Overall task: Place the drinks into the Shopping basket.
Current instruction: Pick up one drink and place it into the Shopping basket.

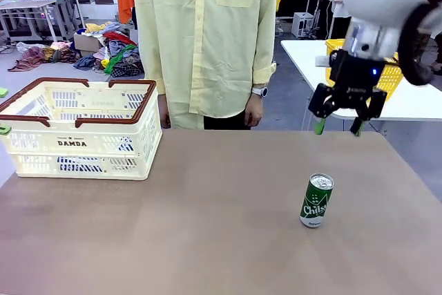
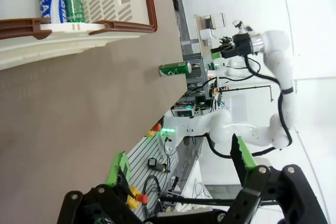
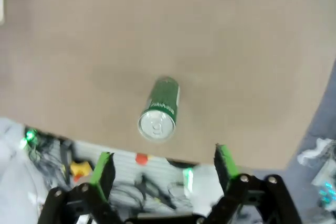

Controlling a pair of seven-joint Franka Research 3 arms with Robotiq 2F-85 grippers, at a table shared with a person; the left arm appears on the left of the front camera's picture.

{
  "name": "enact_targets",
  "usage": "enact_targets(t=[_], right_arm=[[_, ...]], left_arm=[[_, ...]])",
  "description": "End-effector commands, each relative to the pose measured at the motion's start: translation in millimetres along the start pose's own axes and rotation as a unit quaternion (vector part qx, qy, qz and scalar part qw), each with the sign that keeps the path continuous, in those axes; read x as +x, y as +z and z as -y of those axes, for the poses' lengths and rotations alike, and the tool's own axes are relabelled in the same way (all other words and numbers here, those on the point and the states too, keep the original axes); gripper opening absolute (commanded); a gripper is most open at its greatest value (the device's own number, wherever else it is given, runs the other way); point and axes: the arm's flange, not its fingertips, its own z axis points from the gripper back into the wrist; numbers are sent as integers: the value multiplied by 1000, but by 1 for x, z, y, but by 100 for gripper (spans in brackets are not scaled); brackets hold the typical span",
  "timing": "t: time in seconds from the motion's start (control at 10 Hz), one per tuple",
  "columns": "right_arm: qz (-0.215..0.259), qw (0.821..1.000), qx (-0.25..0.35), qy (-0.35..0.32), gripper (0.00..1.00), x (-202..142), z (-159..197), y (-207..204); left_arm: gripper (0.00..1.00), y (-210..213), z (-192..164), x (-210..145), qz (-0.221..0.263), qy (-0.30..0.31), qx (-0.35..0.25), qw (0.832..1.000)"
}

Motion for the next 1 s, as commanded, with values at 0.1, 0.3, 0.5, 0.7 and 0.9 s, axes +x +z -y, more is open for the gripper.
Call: enact_targets(t=[0.1,0.3,0.5,0.7,0.9], right_arm=[[67,997,2,-36,100,-49,-16,-35],[43,999,11,-27,100,-39,-2,-30],[43,999,11,-27,100,-39,-2,-30],[53,998,11,-29,100,-45,-2,-34],[42,995,-59,-69,100,-39,-22,-47]], left_arm=[[100,2,3,-3,-3,5,1,1000],[100,2,3,-3,-3,5,1,1000],[100,2,3,-3,-3,5,1,1000],[100,2,3,-3,-3,5,1,1000],[100,2,3,-3,-3,5,1,1000]])
